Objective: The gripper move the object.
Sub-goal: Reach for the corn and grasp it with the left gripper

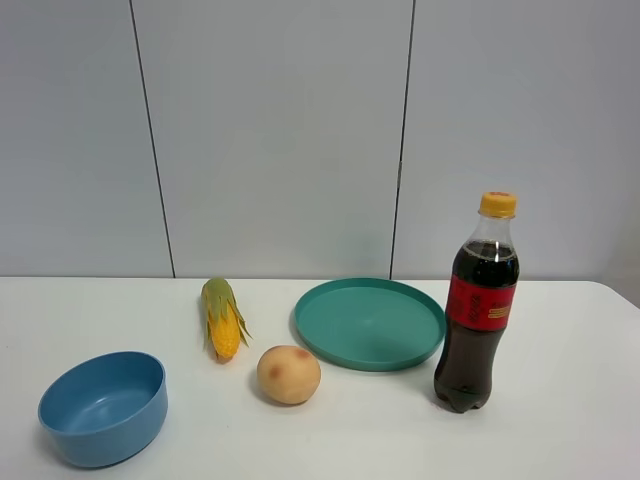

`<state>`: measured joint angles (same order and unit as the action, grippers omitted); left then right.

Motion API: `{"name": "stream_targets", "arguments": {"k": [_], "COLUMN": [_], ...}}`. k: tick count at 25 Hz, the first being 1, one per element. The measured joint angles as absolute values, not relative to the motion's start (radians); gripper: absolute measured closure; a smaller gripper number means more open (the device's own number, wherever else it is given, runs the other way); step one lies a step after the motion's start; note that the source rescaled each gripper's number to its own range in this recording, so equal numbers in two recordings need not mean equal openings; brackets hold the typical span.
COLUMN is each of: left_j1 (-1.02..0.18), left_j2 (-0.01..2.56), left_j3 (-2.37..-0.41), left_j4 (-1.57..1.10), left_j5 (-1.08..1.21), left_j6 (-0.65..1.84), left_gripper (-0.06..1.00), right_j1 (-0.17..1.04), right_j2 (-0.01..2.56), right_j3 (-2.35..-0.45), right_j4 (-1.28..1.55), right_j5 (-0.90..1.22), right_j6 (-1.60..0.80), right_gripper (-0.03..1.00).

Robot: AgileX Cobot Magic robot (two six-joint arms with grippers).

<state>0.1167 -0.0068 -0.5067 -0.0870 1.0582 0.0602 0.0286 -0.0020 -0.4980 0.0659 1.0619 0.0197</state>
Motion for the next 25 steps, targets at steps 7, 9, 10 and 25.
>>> {"name": "stream_targets", "arguments": {"k": [7,9,10,25], "left_j1": [0.117,0.117,0.117,0.117], "left_j2": [-0.007,0.003,0.016,0.774], "left_j3": [-0.507,-0.507,-0.510,-1.033], "left_j4": [-0.088,-0.097,-0.106,-0.338], "left_j5": [1.058,1.058,1.058,1.068], "left_j6": [0.111,0.160,0.188,0.315], "left_gripper": [-0.06,-0.06,-0.06,-0.06], "right_j1": [0.029,0.029,0.029,0.029], "right_j2": [-0.002,-0.002,-0.002,-0.002], "right_j3": [-0.498,-0.498,-0.498,-0.498], "right_j4": [0.066,0.066,0.066,0.066], "right_j5": [1.062,1.062,1.062,1.062], "right_j6": [0.020,0.020,0.020,0.020], "right_gripper": [-0.03,-0.03,-0.03,-0.03]}}
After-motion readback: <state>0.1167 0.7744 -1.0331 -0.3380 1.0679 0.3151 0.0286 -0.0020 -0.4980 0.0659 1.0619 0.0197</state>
